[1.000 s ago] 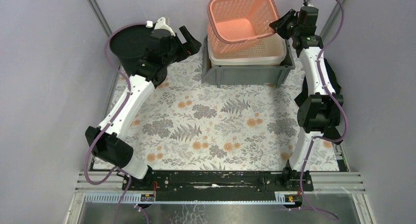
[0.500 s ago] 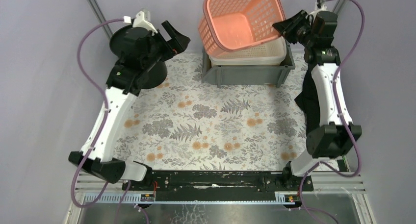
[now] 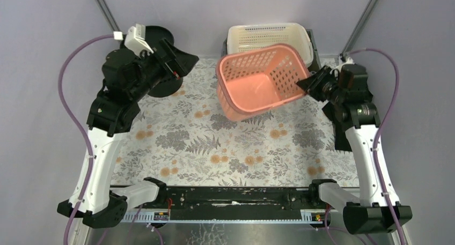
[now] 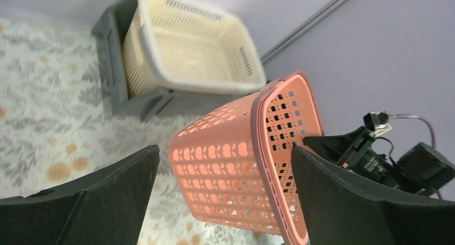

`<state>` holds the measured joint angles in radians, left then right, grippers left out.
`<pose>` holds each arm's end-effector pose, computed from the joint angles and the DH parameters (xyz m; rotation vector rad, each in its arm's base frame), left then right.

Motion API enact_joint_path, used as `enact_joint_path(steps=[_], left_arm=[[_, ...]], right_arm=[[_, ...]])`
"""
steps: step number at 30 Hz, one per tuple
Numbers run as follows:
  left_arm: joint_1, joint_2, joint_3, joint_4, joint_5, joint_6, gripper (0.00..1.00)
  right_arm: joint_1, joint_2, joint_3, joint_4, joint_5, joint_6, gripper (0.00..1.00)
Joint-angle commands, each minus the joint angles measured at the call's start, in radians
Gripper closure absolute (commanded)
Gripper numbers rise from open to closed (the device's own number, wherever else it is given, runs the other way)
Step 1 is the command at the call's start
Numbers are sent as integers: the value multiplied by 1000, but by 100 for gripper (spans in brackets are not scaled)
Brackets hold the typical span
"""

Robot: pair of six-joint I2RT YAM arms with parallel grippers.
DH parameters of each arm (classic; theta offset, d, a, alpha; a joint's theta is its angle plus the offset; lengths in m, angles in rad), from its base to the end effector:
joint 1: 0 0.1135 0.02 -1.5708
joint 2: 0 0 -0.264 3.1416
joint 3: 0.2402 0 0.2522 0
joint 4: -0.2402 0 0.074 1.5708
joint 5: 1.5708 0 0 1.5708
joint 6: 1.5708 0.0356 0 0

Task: Turn the large container upside down
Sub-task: Pick up the container from the container, then place the container at the center of the board.

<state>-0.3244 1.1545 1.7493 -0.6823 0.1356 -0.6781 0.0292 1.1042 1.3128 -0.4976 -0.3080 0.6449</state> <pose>0.1799 -0.0656 0.5324 -0.1983 1.7209 -0.8640 0.2315 0.0176 0.4279 0.3664 1.8788 0.7476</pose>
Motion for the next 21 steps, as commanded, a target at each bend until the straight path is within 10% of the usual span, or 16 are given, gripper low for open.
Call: enact_joint_path(steps=[1, 21], left_arm=[[6, -14, -128, -66, 51, 3, 0], [5, -159, -502, 0, 72, -30, 0]], right_arm=[[52, -102, -127, -54, 82, -2, 100], [119, -242, -458, 17, 344, 26, 100]])
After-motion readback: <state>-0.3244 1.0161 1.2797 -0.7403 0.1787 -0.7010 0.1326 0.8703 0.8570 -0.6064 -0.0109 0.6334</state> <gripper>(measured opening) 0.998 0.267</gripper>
